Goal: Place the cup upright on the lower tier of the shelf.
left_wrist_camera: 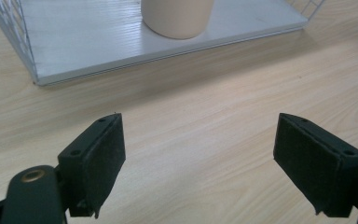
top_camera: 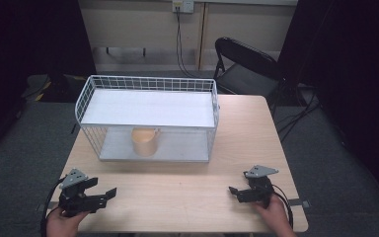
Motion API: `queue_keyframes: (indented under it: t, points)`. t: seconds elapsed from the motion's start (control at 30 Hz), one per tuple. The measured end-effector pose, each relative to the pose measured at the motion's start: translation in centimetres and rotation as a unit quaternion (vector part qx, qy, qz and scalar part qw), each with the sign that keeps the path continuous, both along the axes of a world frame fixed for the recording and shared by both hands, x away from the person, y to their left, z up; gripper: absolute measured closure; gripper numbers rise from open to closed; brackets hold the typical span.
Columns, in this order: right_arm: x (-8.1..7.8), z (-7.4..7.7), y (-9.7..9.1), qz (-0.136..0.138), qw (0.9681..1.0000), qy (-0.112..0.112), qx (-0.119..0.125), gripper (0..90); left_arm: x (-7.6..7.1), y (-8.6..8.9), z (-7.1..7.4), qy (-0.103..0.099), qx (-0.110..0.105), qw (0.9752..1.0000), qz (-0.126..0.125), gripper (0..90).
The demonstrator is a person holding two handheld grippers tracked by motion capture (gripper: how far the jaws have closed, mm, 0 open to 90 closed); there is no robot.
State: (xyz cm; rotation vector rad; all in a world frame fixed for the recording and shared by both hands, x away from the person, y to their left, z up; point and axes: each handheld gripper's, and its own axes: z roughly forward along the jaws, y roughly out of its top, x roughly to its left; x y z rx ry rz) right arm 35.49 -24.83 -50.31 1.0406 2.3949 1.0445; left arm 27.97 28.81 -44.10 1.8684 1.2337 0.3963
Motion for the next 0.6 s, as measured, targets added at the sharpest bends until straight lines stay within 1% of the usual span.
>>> queue_keyframes:
  t: [0.07,0.2,0.23,0.27,0.33,0.43,0.57,0.6]
  points:
    - [0.0,0.0,0.0,0.0,1.0,0.0,0.0,14.4,-0.1,0.2,-0.2,0.002,-0.005,1.0,-0.001,16.6]
    - [0.0,0.0,0.0,0.0,1.0,0.0,0.0,14.4,-0.2,0.8,-0.6,0.004,-0.002,1.0,-0.005,16.6]
    - [0.0,0.0,0.0,0.0,1.0,0.0,0.0,14.4,-0.2,0.9,-0.7,0.005,-0.006,1.0,-0.003,16.5]
    - [0.0,0.0,0.0,0.0,1.0,0.0,0.0,14.4,-0.2,1.1,-0.8,0.006,-0.003,1.0,-0.005,16.5]
    - [0.0,0.0,0.0,0.0,1.0,0.0,0.0,14.4,-0.2,1.3,-1.0,0.007,-0.007,0.9999,-0.002,16.5]
    - [0.0,0.0,0.0,0.0,1.0,0.0,0.0,14.4,-0.2,1.7,-1.3,0.01,-0.004,0.9999,-0.001,16.5]
    - [0.0,0.0,0.0,0.0,1.0,0.0,0.0,14.5,-0.1,2.1,-1.9,0.01,-0.007,0.9999,0.002,16.8]
    - [0.0,0.0,0.0,0.0,1.0,0.0,0.0,14.4,-0.1,2.2,-2.0,0.011,-0.004,0.9999,0.001,16.7]
